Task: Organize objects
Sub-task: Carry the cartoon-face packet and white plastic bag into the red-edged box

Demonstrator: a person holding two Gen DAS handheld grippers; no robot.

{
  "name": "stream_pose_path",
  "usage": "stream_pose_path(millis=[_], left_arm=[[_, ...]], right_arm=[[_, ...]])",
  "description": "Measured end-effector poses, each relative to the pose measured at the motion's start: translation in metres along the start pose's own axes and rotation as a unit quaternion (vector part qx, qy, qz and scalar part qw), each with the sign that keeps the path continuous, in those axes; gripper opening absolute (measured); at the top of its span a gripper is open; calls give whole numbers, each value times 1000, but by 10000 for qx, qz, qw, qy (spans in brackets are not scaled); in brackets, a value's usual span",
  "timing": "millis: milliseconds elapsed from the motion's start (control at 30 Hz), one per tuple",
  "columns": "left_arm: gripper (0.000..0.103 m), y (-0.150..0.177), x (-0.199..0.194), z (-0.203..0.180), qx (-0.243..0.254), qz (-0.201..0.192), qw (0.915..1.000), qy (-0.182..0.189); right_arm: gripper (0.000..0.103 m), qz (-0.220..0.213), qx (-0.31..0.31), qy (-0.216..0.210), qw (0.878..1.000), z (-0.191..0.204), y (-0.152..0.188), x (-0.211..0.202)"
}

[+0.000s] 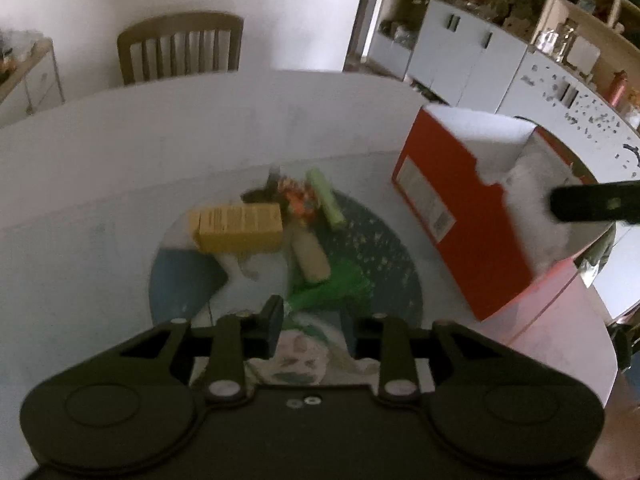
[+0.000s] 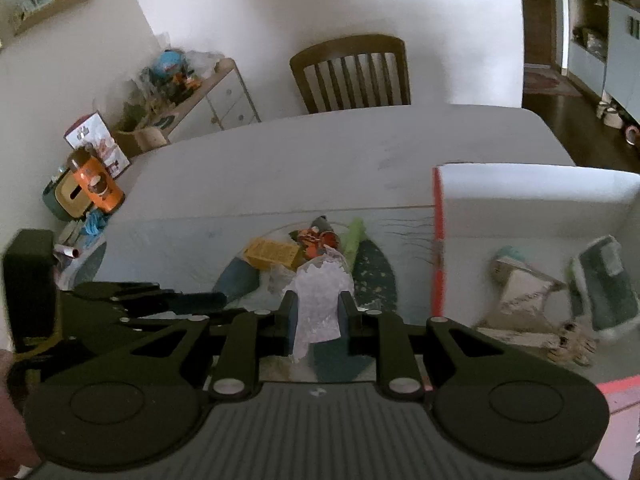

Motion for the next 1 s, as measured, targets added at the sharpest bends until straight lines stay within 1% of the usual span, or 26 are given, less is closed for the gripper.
stream_pose_path(millis=[33,100,133,167,200,300,400,467,533,667,700,733,800,933,1000], left_arm=[[39,3,2,0,42,18,10000,-72],[57,8,5,0,202,-30,9996,-179],[77,10,5,0,299,-95,9992,-247],[87,11,6,0,422,-158,9983,-379],[86,12,5,-2,495,-192,9976,-448],[86,18,6,-3,540,-101,9975,-450],[85,26,9,-1,623,3,9960,-638],[77,32,12,-1,699,29,9951,-699],[75,36,15,-3,835,54,9935,-774],[74,41,19,-8,1047,37,9904,-906],[72,42,21,-9,1093,37,9895,-949],[65,42,23,-9,1133,52,9885,-1001],[64,41,25,-10,1113,64,9884,-1032],[58,37,24,-8,969,66,9893,-1086],[57,33,20,-9,877,33,9901,-1098]], right_arm=[[21,-14,24,6,10000,-3,0,-4],[21,-50,75,19,10000,-10,0,-12],[21,-78,94,43,9999,-14,-1,-17],[21,-101,112,61,9999,-17,-1,-21],[21,-120,137,80,9998,-21,-1,-25],[21,-162,208,132,9996,-31,0,-34],[21,-193,269,187,9993,-40,1,-41],[21,-207,322,233,9990,-46,3,-45],[21,-207,383,261,9987,-53,5,-48],[21,-186,444,293,9984,-61,7,-49],[21,-177,447,297,9984,-62,8,-50],[21,-164,452,291,9984,-63,8,-49],[21,-152,447,298,9984,-66,9,-51],[21,-156,448,320,9984,-70,7,-51],[21,-167,449,325,9983,-73,6,-52]])
Point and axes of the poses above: each gripper's, at about its wrist camera, not at the fingertips, and x roughly the way its jaws point, z to its left, y to its underside, the point moved 7 cm from there along x, roughly the way its jaws point, and after that the axes turned 11 degrees about -z, right-handed, at the moved point
